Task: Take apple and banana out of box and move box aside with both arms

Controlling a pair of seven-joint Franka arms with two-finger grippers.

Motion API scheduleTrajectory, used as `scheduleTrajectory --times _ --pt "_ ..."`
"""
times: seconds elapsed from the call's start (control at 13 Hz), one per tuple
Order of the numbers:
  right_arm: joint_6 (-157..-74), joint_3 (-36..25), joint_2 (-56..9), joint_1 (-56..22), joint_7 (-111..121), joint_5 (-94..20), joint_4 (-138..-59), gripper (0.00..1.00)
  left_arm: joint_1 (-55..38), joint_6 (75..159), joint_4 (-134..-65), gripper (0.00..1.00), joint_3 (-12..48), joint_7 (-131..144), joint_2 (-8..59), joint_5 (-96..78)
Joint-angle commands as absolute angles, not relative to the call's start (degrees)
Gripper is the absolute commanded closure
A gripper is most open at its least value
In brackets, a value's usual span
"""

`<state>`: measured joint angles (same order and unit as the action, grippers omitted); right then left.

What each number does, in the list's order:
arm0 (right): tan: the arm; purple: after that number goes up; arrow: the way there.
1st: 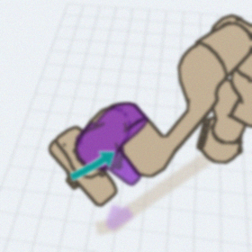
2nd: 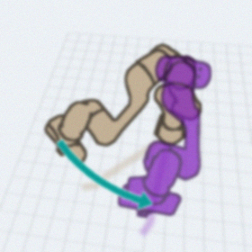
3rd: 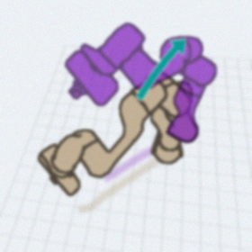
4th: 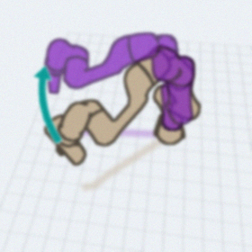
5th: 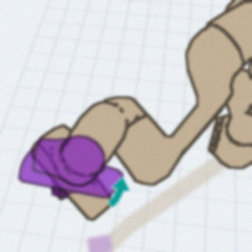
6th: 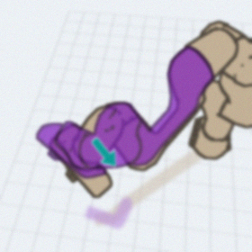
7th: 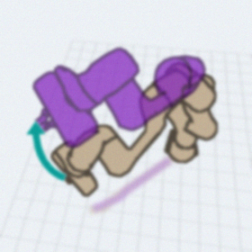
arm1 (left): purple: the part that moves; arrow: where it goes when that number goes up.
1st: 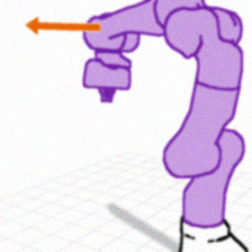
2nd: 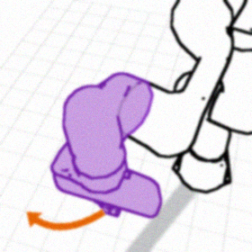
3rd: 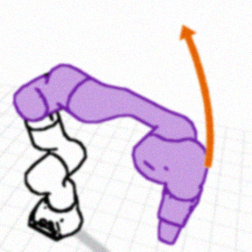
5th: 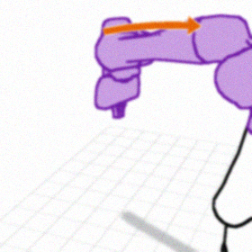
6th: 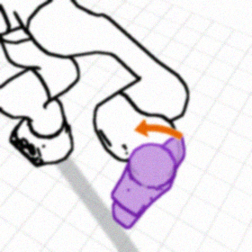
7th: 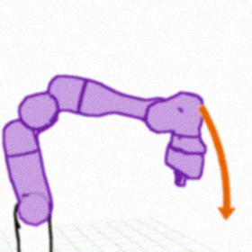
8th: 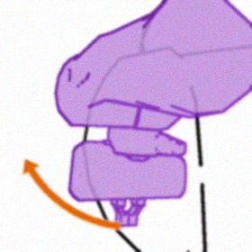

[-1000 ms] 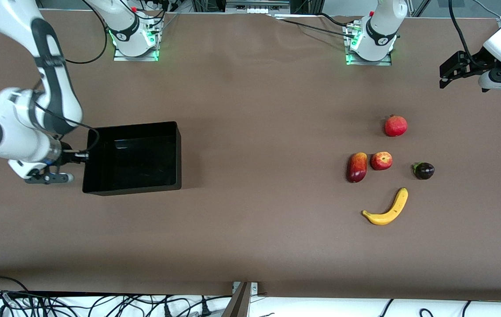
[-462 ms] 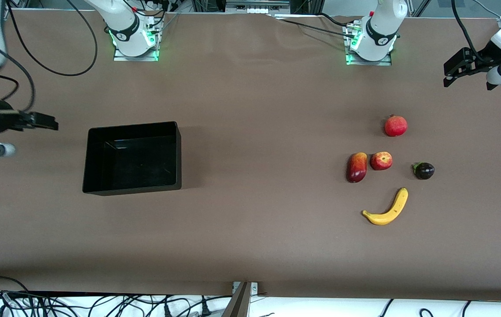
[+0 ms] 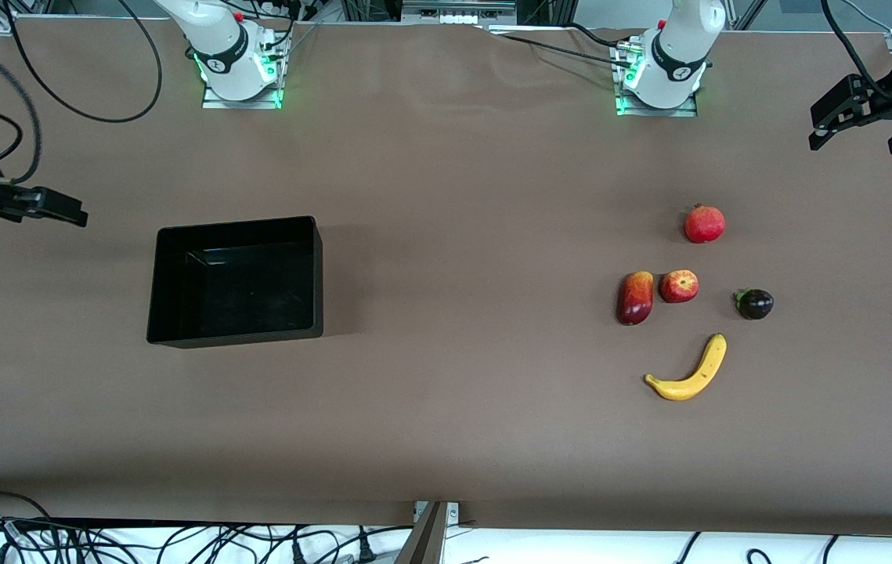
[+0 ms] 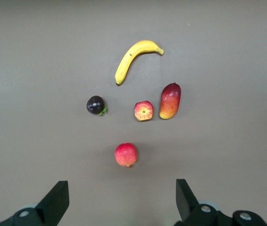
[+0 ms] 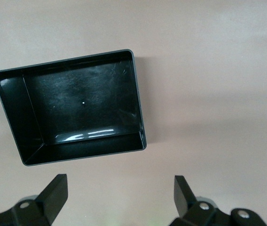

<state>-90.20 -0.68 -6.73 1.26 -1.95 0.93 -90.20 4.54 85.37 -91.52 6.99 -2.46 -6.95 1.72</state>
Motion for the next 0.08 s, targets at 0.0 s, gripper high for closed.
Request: scheduleTrajectory --times 0.0 --pt "-92.28 -0.53 -3.6 1.41 -2.46 1.58 -94.04 0.0 4.92 84.02 -89.91 0.0 7.21 -2.02 -6.24 0.79"
